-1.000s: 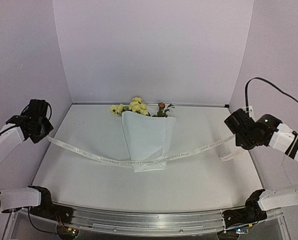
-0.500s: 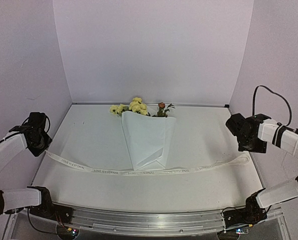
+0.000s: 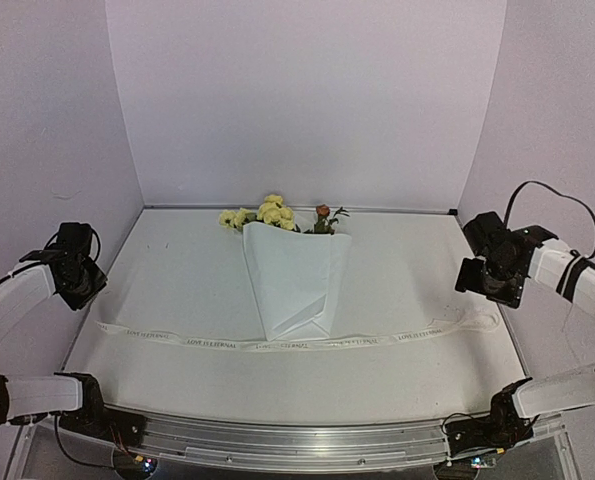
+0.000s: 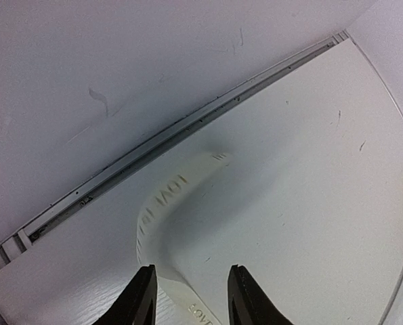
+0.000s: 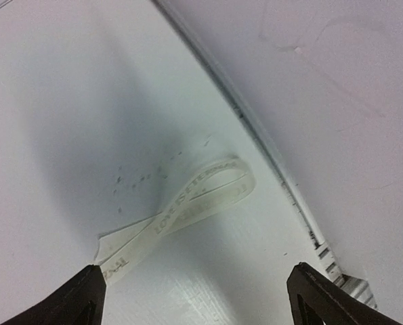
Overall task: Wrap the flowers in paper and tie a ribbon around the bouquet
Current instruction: Pick up the folded bouquet from the center of the board.
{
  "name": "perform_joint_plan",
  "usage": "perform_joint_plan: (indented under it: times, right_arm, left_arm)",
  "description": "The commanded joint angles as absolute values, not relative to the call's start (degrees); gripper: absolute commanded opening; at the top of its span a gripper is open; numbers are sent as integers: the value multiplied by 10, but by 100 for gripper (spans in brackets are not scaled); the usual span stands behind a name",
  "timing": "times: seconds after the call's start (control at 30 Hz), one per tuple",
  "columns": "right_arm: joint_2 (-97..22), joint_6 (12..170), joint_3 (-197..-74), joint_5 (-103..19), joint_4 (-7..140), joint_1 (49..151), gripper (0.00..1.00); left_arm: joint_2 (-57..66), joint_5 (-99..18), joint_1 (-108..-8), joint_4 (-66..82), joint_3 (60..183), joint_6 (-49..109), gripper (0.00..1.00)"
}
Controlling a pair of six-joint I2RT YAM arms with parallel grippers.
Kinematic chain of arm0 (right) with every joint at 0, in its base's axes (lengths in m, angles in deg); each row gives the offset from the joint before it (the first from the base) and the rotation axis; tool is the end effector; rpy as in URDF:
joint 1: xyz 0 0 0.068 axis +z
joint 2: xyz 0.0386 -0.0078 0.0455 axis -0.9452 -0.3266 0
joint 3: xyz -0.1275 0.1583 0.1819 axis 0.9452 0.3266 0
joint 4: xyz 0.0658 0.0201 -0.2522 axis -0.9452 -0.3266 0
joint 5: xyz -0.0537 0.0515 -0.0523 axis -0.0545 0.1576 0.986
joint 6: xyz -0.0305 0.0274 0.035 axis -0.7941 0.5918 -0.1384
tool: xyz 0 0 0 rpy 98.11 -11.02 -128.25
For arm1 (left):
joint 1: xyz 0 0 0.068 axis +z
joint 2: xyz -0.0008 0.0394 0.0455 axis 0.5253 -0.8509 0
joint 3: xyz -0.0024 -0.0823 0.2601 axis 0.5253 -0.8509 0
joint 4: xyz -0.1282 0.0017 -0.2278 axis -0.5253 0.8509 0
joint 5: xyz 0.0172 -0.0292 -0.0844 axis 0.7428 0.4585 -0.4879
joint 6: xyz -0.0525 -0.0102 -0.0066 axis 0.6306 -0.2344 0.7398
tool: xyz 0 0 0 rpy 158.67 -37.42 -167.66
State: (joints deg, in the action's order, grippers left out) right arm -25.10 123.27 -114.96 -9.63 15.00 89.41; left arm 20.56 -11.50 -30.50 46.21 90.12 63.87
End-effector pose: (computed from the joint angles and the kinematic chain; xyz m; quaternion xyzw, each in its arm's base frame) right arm 0.2136 0.0558 0.2644 0.2142 0.9323 -0.0804 0.2802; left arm 0.1994 0.0167 0.2328 -0.4233 0.8385 0.0442 0.3403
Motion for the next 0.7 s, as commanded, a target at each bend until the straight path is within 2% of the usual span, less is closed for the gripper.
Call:
perform_joint_plan:
  times: [0.0, 0.1, 0.2, 0.43, 0.67]
  right_arm:
    - [-216, 1240, -1104, -244, 246, 927, 98]
    - [-230, 1252, -1095, -294, 296, 955, 98]
    - [-266, 1269, -1093, -332, 367, 982, 98]
    - [-416, 1293, -1155, -418, 493, 1050, 98]
    - [-546, 1310, -1212, -475, 583, 1071, 98]
  left_arm:
    - [205, -171, -302, 426, 951, 598, 70]
    - [191, -263, -303, 394, 976, 563, 80]
    - [166, -382, -313, 354, 982, 560, 84]
    - [63, -503, -459, 230, 990, 587, 85]
    - [-99, -607, -546, 90, 1023, 608, 86]
